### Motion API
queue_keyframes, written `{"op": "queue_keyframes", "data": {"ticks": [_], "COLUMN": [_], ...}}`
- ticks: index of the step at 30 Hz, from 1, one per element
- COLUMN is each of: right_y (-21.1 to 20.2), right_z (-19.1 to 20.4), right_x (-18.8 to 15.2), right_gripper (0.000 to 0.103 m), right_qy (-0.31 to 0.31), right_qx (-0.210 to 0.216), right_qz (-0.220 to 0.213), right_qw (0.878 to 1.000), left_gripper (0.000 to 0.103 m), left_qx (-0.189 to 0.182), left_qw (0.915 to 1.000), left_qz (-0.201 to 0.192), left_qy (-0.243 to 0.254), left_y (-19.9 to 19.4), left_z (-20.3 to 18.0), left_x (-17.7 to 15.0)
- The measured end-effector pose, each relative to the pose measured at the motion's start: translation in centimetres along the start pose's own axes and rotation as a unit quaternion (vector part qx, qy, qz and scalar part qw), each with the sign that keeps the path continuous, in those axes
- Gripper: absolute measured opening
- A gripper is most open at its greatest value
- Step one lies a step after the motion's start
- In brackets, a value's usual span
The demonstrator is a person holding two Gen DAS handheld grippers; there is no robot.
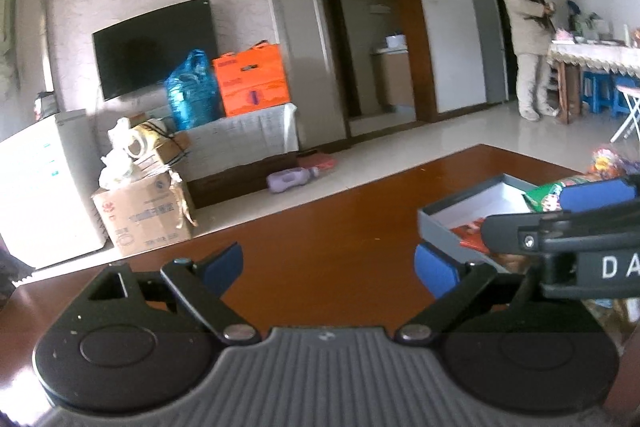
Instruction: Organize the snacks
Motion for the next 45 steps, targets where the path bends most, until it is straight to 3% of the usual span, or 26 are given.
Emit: {"op": "queue_keyframes", "data": {"ticks": [8,14,20,24,28,32,39,45], "right_y": [1.2,1.5,1.7,1.5,1.6,1.7,1.7,1.7], "right_z": [3.7,5.4,5.6,5.6,5.4,5.5,5.2,5.4], "right_x": [0.1,0.0,-0.1,-0.1,-0.2,-0.2,-0.3,-0.5], "right_gripper": [0.080,0.081,0.081,0.082,0.083,0.084,0.085,0.085], "right_qy": [0.010,-0.015,-0.017,-0.022,-0.021,-0.025,-0.026,-0.032], "right_qx": [0.041,0.045,0.037,0.037,0.035,0.036,0.036,0.041], "right_qz": [0.003,0.009,0.017,0.017,0.025,0.029,0.037,0.041], "right_qw": [0.999,0.999,0.999,0.999,0.999,0.999,0.998,0.998], "left_gripper": [0.103,0.103,0.103,0.103,0.103,0.103,0.103,0.103], "left_qx": [0.046,0.076,0.157,0.137,0.121,0.111,0.156,0.164], "left_qw": [0.9983,0.9912,0.9801,0.9821,0.9869,0.9862,0.9793,0.9787], "left_qz": [0.003,-0.006,0.021,-0.019,-0.040,-0.034,-0.015,0.001], "left_qy": [-0.036,-0.108,-0.119,-0.127,-0.098,-0.118,-0.128,-0.124], "left_y": [-2.0,-3.1,-3.3,-4.4,-5.1,-4.8,-3.7,-2.7], "left_z": [6.4,12.5,16.1,16.8,16.3,16.3,17.1,17.1], "left_x": [-1.6,-2.5,-2.8,-2.5,-2.0,-2.0,-2.2,-2.5]}}
Point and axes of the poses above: each gripper's, at about its wrist camera, not at the fingertips, and y roughly the way its jaws point, z to its left, x to its top, the point moved 3 cm from there along y, roughly the way its jaws point, and after that the axes turned 3 degrees about y, right-handed, at the moved point
